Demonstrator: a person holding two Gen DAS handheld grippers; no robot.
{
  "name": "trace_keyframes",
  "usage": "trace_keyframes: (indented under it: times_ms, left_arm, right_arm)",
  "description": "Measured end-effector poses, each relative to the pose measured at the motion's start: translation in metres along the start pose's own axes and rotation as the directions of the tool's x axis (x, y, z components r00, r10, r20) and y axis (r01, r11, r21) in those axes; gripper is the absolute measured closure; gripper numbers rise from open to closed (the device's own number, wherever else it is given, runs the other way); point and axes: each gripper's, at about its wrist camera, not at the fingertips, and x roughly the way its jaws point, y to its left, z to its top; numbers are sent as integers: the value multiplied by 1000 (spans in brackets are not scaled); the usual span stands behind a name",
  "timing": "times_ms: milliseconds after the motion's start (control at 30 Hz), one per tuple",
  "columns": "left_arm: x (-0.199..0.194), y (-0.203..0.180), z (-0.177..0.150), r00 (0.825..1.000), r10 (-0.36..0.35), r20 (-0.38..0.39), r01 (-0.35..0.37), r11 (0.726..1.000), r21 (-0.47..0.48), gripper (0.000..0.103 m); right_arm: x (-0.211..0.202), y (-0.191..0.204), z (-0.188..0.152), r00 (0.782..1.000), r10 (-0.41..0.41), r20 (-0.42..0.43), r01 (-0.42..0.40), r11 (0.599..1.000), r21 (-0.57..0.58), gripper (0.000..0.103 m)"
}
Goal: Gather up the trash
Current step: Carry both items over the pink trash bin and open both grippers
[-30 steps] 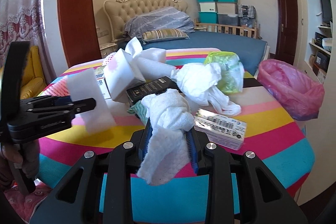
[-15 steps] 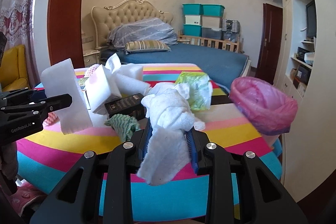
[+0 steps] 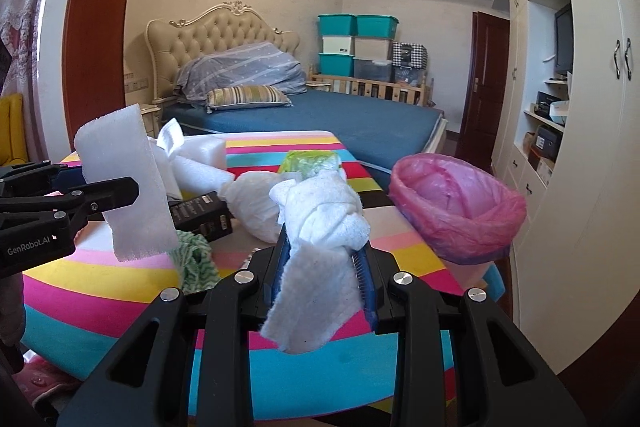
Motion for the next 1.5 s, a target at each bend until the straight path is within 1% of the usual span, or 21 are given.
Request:
trace_keyframes:
  times_ms: [300,500,600,700,800,867,933,1033,1233,1367,1433,1500]
  left_arm:
    - [26,-18,12,998,-61,-31,62,998,19,62]
    - [49,-40,25,994,-103,-48,105,993,45,62]
    - [68,-51,38,989,-138,-59,141,989,53,62]
    - [90,-64,55,980,-182,-75,186,981,50,62]
    - [112,-80,72,976,-203,-82,207,977,51,62]
    - [130,-91,85,972,-219,-87,224,973,53,62]
    - [148,-103,99,968,-234,-90,239,969,58,62]
    - [178,-121,120,959,-263,-107,270,961,57,62]
    - [233,-148,157,957,-259,-129,266,963,41,62]
    - [264,-158,172,952,-266,-153,272,962,17,62]
    - [279,-159,175,946,-276,-171,280,960,-2,61]
    - [291,-161,175,947,-264,-180,268,963,-3,60]
  right_arm:
    - [8,-24,-7,999,-47,-22,48,999,23,73]
    - [17,-42,-13,997,-73,-34,74,997,32,73]
    - [22,-60,-13,998,-61,-13,61,997,49,73]
    - [29,-89,-9,997,-80,-3,80,993,84,73]
    - [37,-124,-1,996,-91,18,87,987,138,73]
    - [45,-141,5,996,-86,29,81,985,152,73]
    - [57,-156,13,996,-82,33,75,985,157,72]
    - [83,-177,26,998,-62,11,60,985,165,72]
    - [134,-210,43,996,-80,-46,88,977,192,72]
    - [158,-219,45,994,-84,-64,94,978,186,72]
    - [167,-223,45,993,-90,-75,102,977,188,71]
    - [173,-227,43,992,-91,-83,105,976,191,68]
